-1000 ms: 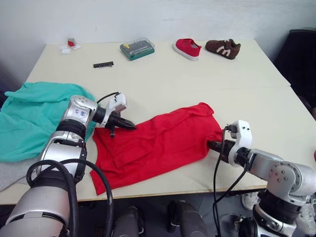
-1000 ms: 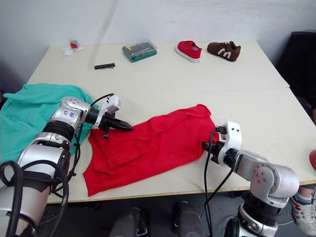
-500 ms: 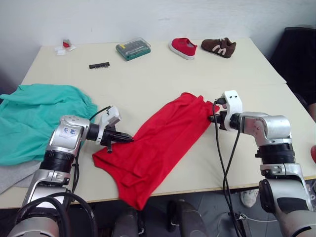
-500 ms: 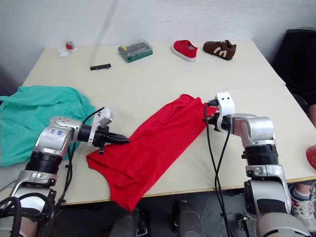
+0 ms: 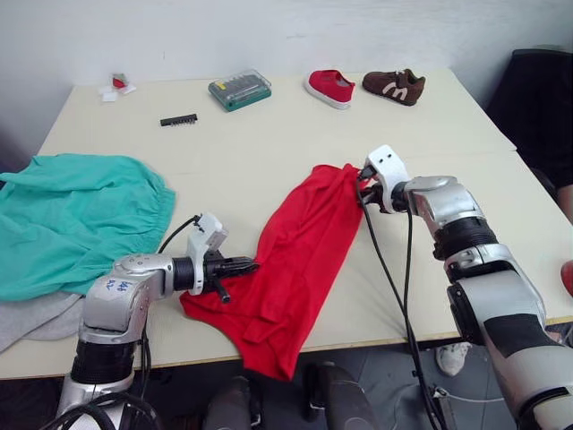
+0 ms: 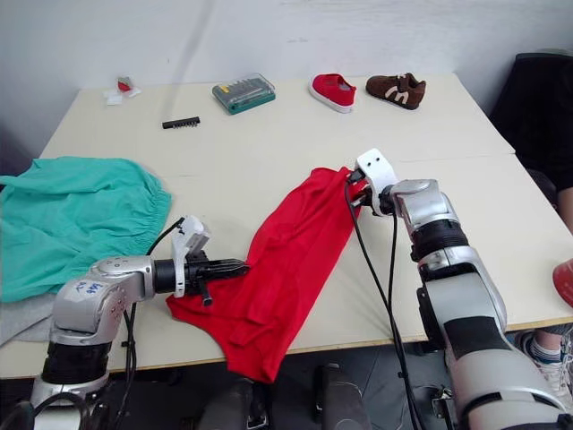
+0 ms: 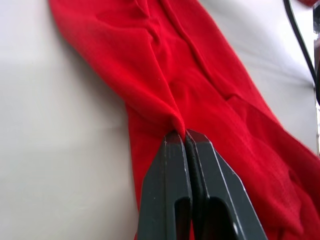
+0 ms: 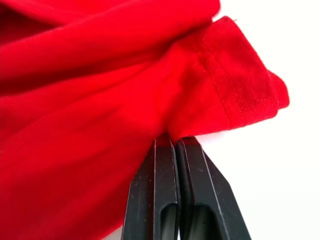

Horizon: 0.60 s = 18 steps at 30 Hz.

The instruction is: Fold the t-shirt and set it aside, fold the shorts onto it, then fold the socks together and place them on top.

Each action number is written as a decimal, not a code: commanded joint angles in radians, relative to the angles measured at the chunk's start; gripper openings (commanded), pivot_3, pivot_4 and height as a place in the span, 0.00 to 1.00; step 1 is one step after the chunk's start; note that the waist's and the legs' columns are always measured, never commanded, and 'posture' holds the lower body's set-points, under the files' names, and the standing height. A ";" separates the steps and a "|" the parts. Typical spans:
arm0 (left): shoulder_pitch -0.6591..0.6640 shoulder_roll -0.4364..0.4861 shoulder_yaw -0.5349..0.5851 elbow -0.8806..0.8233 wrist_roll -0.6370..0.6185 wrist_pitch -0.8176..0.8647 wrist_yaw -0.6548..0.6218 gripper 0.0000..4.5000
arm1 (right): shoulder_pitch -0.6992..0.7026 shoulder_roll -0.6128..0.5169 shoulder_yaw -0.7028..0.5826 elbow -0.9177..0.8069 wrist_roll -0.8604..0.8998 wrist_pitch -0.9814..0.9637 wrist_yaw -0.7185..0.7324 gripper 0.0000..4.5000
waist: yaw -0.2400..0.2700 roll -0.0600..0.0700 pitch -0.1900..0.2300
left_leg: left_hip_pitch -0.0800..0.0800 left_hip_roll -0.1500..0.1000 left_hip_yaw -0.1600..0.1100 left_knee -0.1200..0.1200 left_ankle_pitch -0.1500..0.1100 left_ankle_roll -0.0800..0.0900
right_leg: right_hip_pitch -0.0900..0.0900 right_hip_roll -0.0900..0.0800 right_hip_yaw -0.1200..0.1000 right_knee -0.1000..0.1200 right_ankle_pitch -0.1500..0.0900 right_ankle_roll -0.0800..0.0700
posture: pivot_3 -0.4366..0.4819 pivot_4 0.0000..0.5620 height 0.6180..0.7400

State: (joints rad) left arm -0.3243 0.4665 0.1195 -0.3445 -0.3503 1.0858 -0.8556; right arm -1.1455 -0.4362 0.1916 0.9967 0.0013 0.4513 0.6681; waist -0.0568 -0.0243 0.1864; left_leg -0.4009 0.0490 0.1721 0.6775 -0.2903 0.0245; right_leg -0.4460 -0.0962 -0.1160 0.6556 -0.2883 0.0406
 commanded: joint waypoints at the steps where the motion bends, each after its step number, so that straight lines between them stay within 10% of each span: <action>1: 0.020 0.000 0.020 -0.048 -0.037 0.013 0.063 0.00 | -0.043 -0.001 -0.005 0.076 -0.041 -0.069 -0.002 0.00 | 0.001 0.000 0.000 | 0.000 0.000 0.000 0.000 0.000 0.000 | 0.000 0.000 0.000 0.000 0.000 0.000 | 0.48 0.27 1.00; 8: 0.001 0.076 0.004 0.125 -0.043 -0.106 0.035 0.13 | -0.002 -0.038 -0.028 -0.034 -0.030 0.017 0.094 0.13 | 0.001 0.000 0.000 | 0.000 0.000 0.000 -0.001 0.000 0.000 | 0.000 0.000 0.000 0.000 0.000 0.000 | 0.48 0.27 1.00; 18: -0.257 0.237 -0.043 0.481 -0.097 -0.156 -0.171 0.82 | 0.324 -0.196 -0.181 -0.870 0.158 0.601 0.155 0.89 | 0.026 0.002 0.001 | 0.000 -0.001 -0.001 -0.010 0.001 -0.002 | -0.001 -0.001 -0.002 -0.005 0.000 -0.001 | 0.48 0.27 1.00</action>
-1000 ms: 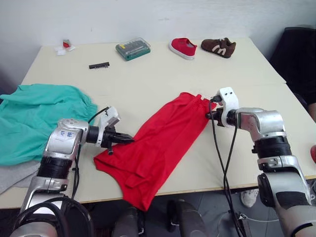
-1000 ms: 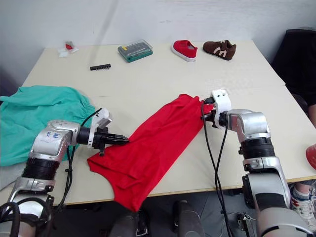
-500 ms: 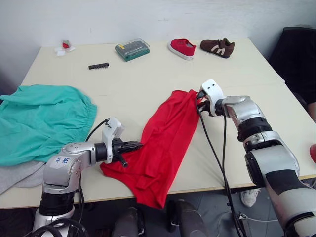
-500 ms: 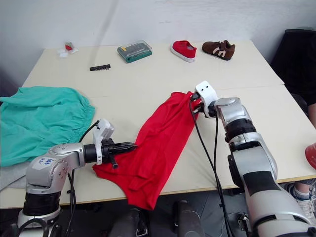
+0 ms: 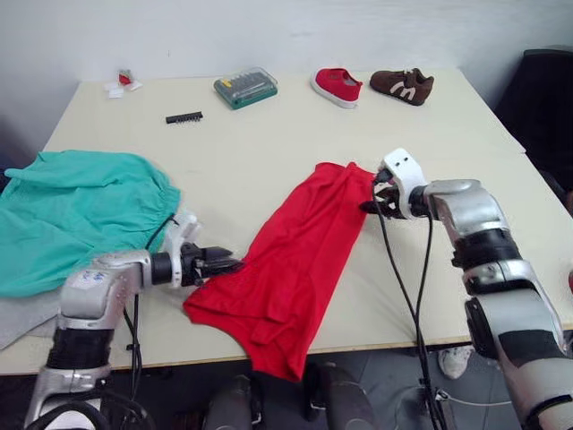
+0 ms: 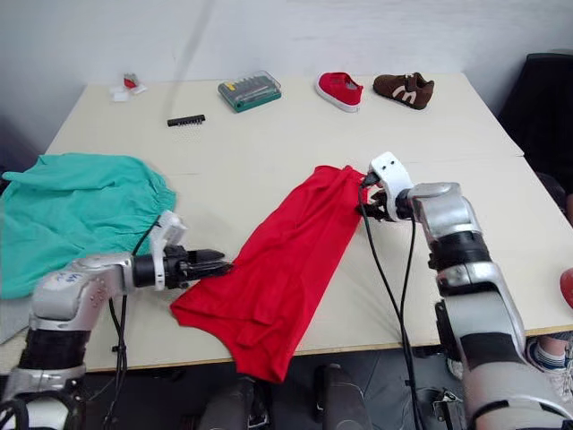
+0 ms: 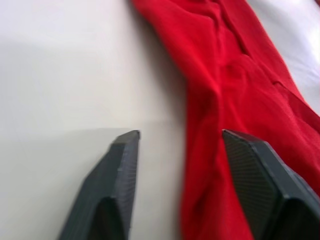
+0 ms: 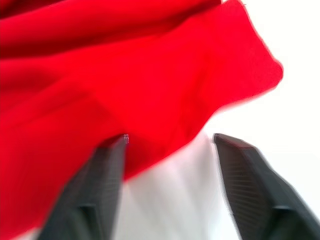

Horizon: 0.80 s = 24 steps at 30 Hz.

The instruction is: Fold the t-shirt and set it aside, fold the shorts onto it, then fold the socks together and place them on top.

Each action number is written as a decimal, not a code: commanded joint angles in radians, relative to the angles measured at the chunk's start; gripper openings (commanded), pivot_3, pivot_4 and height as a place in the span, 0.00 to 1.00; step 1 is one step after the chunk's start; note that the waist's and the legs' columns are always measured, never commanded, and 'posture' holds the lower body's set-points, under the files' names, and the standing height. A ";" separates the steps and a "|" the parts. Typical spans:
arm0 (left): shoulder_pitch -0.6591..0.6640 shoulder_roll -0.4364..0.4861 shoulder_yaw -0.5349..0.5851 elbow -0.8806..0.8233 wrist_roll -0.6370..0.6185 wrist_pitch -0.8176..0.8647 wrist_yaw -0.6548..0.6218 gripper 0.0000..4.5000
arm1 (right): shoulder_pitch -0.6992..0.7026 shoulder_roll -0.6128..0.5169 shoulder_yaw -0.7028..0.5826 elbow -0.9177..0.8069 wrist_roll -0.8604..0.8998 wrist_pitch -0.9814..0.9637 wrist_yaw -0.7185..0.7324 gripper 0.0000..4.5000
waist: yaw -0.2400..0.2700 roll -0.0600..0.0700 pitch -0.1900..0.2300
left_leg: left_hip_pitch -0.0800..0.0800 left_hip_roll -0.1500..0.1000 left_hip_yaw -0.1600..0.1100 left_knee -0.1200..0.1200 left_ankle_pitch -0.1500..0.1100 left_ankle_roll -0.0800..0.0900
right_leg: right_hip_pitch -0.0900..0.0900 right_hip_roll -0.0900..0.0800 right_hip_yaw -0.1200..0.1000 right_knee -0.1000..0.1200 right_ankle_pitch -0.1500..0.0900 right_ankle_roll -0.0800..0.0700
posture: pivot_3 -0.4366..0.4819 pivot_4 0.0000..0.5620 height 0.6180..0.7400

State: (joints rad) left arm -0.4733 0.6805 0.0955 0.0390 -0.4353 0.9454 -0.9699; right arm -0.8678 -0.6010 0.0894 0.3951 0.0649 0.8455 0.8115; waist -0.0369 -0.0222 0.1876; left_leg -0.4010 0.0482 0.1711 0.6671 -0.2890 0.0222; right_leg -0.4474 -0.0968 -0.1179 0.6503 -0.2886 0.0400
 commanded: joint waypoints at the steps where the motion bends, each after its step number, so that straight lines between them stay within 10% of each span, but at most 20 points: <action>1: -0.167 0.025 -0.046 0.158 -0.006 -0.010 -0.084 0.89 | 0.082 -0.034 -0.113 -0.365 0.137 0.307 0.008 0.97 | 0.008 0.000 0.000 | 0.000 0.000 0.000 0.000 0.000 0.000 | 0.000 0.000 -0.001 0.000 0.000 0.000 | 0.48 0.27 1.00; 6: -0.466 -0.055 -0.207 0.490 0.093 -0.076 -0.167 0.99 | 0.222 0.028 -0.283 -0.717 0.313 0.745 -0.026 1.00 | 0.013 0.000 0.000 | 0.000 -0.001 0.000 0.000 0.000 0.001 | 0.000 -0.001 -0.002 0.001 0.000 0.000 | 0.48 0.27 1.00; 13: -0.750 -0.253 -0.302 0.963 0.246 -0.291 -0.209 0.99 | 0.439 0.086 -0.377 -0.856 0.614 0.769 -0.188 1.00 | 0.008 0.000 0.000 | -0.004 -0.002 -0.001 0.000 -0.001 0.003 | 0.000 0.000 -0.005 -0.005 0.001 0.000 | 0.48 0.27 1.00; 24: -0.835 -0.361 -0.251 1.220 0.356 -0.445 -0.140 0.99 | 0.501 0.207 -0.327 -0.816 0.896 0.769 -0.512 1.00 | 0.006 -0.001 0.001 | -0.002 0.000 -0.001 -0.001 0.000 0.003 | 0.000 0.001 -0.004 -0.004 0.001 0.000 | 0.48 0.27 1.00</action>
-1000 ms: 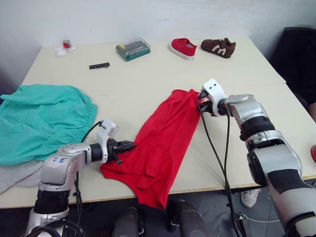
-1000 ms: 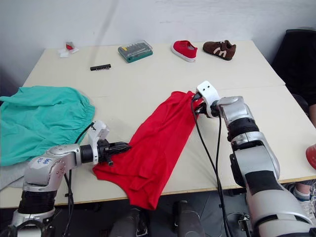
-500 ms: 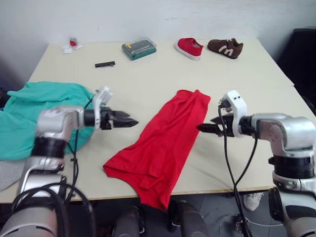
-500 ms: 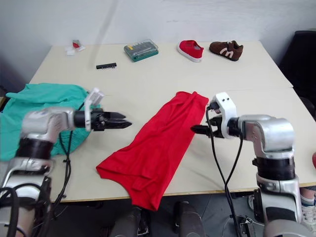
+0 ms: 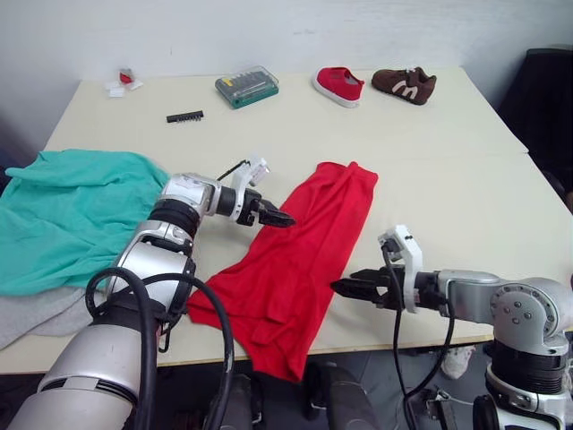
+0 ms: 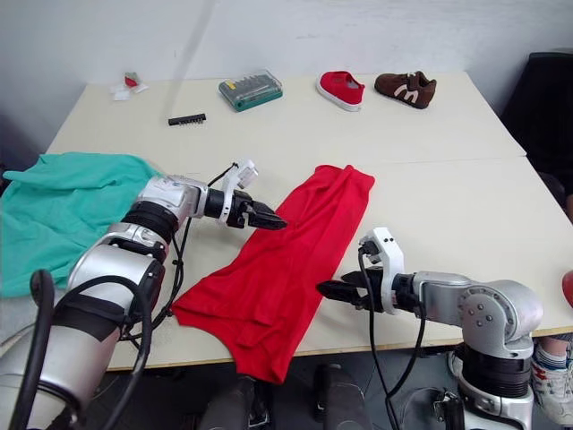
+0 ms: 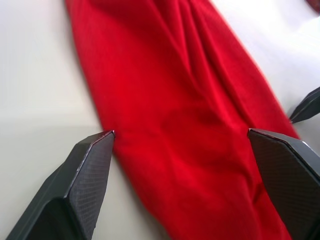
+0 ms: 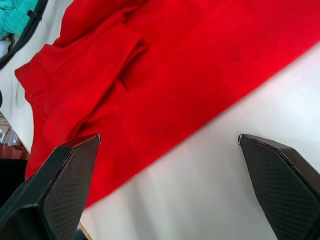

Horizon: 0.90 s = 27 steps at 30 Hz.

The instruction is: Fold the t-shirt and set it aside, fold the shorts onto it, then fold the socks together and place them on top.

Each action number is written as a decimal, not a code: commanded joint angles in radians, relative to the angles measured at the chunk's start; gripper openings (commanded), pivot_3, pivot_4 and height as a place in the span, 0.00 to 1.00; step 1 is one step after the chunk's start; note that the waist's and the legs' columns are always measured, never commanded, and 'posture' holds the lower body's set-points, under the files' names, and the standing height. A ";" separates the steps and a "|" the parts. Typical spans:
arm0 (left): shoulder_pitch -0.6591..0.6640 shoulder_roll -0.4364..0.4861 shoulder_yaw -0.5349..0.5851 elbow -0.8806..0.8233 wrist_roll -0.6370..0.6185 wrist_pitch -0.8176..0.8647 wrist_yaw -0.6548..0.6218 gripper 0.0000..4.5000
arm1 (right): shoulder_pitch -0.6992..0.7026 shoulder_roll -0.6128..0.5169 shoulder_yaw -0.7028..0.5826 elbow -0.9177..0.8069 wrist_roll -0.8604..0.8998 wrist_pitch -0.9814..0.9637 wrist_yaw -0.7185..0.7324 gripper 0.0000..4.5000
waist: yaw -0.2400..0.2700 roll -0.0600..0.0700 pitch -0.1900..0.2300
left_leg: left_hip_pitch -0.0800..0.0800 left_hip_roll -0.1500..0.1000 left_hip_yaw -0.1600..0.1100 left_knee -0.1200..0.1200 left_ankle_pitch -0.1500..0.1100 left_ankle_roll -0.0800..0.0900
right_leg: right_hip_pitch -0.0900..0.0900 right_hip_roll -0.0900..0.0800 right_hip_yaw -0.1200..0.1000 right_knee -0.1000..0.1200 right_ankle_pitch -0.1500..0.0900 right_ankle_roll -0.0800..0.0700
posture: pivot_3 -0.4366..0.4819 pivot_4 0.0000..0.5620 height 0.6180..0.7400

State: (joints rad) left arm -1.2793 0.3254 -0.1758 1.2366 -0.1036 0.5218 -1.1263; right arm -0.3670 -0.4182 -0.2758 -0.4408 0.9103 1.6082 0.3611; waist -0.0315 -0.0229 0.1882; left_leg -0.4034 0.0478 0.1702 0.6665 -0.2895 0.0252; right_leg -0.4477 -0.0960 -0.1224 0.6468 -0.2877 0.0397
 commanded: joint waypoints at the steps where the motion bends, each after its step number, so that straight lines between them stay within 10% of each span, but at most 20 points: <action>1: -0.029 -0.009 0.025 0.028 0.031 -0.023 0.025 0.95 | -0.006 0.035 0.049 0.038 0.053 0.006 -0.080 1.00 | 0.000 0.000 0.000 | 0.000 0.000 0.000 0.000 0.000 0.000 | 0.000 0.000 0.000 0.000 0.000 0.000 | 0.48 0.27 1.00; 15: -0.014 -0.028 0.060 0.042 0.090 -0.046 0.039 0.02 | 0.009 -0.019 0.083 0.059 0.136 0.006 -0.144 1.00 | 0.003 -0.004 -0.002 | 0.001 0.000 0.000 0.000 0.000 0.000 | 0.001 0.000 0.000 0.001 0.000 0.000 | 0.48 0.27 1.00; 24: -0.013 -0.029 0.080 0.047 0.106 -0.067 0.055 0.01 | 0.026 0.007 0.112 0.088 0.161 0.006 -0.185 1.00 | 0.004 -0.006 -0.004 | 0.000 0.000 0.000 0.000 0.000 0.001 | 0.001 0.000 -0.001 -0.001 0.000 0.000 | 0.48 0.27 1.00; 27: -0.016 -0.032 0.089 0.048 0.109 -0.073 0.060 0.00 | 0.009 0.066 0.132 0.129 0.108 -0.012 -0.201 0.86 | -0.008 -0.008 -0.005 | 0.001 0.000 0.000 0.000 0.000 0.000 | 0.002 0.001 0.000 0.000 0.000 0.000 | 0.48 0.27 1.00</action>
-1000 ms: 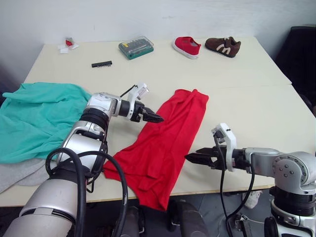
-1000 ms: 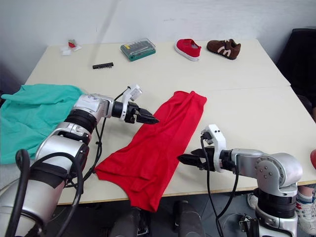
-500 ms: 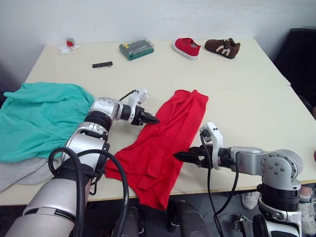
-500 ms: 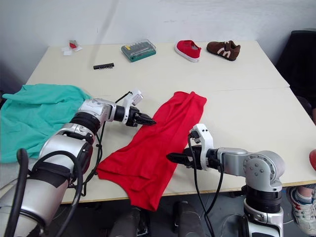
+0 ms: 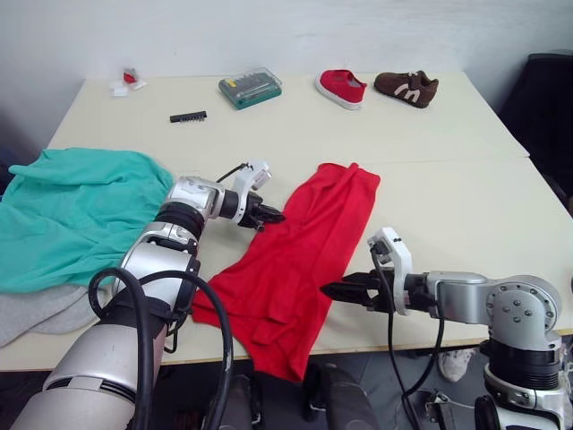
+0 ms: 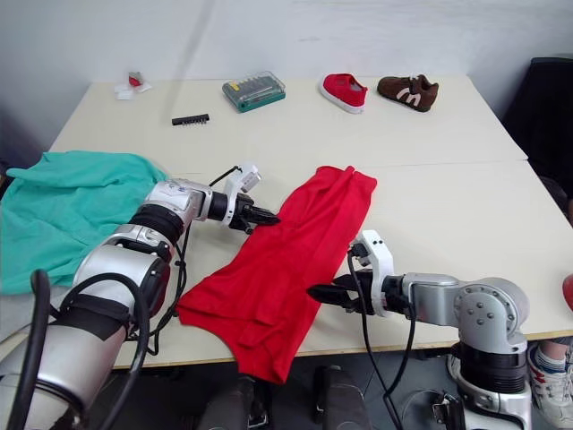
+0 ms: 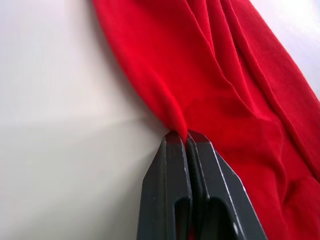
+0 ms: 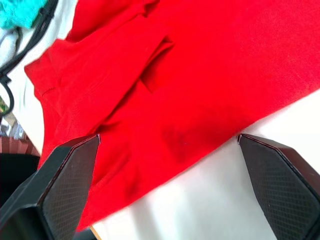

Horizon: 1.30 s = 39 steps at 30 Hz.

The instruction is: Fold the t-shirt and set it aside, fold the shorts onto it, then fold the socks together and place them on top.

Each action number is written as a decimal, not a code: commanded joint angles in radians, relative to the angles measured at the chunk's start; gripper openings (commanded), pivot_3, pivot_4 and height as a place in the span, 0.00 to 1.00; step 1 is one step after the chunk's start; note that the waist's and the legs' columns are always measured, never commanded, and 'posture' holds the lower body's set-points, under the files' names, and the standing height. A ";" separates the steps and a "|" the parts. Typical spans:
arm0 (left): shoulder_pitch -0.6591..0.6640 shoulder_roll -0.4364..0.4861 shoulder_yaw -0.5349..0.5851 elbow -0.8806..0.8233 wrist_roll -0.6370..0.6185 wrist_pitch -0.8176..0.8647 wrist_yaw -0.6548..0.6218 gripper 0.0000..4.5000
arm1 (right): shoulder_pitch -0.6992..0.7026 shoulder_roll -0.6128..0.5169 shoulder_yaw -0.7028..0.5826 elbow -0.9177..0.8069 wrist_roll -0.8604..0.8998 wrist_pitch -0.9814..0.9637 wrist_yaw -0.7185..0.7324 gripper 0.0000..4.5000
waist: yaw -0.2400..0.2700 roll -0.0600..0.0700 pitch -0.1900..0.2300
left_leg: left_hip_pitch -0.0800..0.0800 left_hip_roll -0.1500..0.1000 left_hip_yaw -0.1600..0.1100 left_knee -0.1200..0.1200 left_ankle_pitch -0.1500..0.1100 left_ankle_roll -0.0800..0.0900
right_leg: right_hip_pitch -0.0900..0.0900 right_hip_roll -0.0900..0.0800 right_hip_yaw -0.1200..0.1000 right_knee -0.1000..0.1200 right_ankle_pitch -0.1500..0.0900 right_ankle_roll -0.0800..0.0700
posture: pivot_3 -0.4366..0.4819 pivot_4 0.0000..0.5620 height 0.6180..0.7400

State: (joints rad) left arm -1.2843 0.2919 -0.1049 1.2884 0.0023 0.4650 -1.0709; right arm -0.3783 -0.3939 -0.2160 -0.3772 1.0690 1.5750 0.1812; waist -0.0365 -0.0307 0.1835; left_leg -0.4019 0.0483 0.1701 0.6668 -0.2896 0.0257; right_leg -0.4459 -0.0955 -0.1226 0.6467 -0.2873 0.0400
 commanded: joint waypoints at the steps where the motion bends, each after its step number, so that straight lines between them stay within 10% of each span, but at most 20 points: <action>1: -0.013 0.002 0.021 -0.003 0.004 -0.019 0.007 0.00 | 0.019 0.052 0.081 0.073 -0.067 0.013 -0.020 0.79 | -0.005 0.000 0.000 | 0.001 0.000 0.000 0.000 0.000 0.000 | 0.000 0.000 0.000 0.001 0.000 0.000 | 0.48 0.27 1.00; 11: 0.001 0.021 0.059 -0.006 -0.002 -0.034 0.019 0.00 | 0.006 0.026 0.083 0.078 -0.142 -0.012 0.048 0.00 | -0.013 0.000 0.000 | 0.001 0.000 0.000 -0.001 0.001 -0.002 | 0.000 0.000 0.000 0.002 0.000 -0.001 | 0.48 0.27 1.00; 23: 0.126 0.119 0.142 -0.171 -0.071 0.081 0.006 0.00 | -0.169 -0.381 0.375 0.249 -0.288 -0.226 0.456 0.00 | 0.007 0.001 0.001 | -0.001 -0.001 0.000 0.001 0.000 0.000 | 0.000 -0.001 0.000 0.000 0.000 0.000 | 0.48 0.27 1.00; 32: 0.539 0.178 0.242 -0.940 -0.233 0.490 0.148 0.00 | -0.281 -0.491 0.565 0.401 -0.443 -0.405 0.741 0.00 | 0.009 0.001 0.001 | -0.001 -0.001 0.001 0.004 0.000 0.001 | 0.000 -0.002 0.001 0.000 0.001 0.002 | 0.48 0.27 1.00; 39: 0.608 0.171 0.276 -1.086 -0.293 0.546 0.277 0.00 | -0.303 -0.507 0.623 0.421 -0.532 -0.471 0.861 0.00 | 0.018 0.001 0.001 | -0.001 -0.001 -0.001 0.010 -0.001 0.001 | 0.002 -0.004 0.001 0.004 0.001 0.002 | 0.48 0.27 1.00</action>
State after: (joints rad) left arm -0.6750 0.4486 0.1456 0.2364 -0.2778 1.0165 -0.8211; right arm -0.6906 -0.8687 0.3852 0.0225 0.5797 1.1027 1.0223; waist -0.0183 -0.0300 0.1842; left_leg -0.4027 0.0474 0.1696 0.6770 -0.2903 0.0268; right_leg -0.4444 -0.0992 -0.1212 0.6510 -0.2860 0.0422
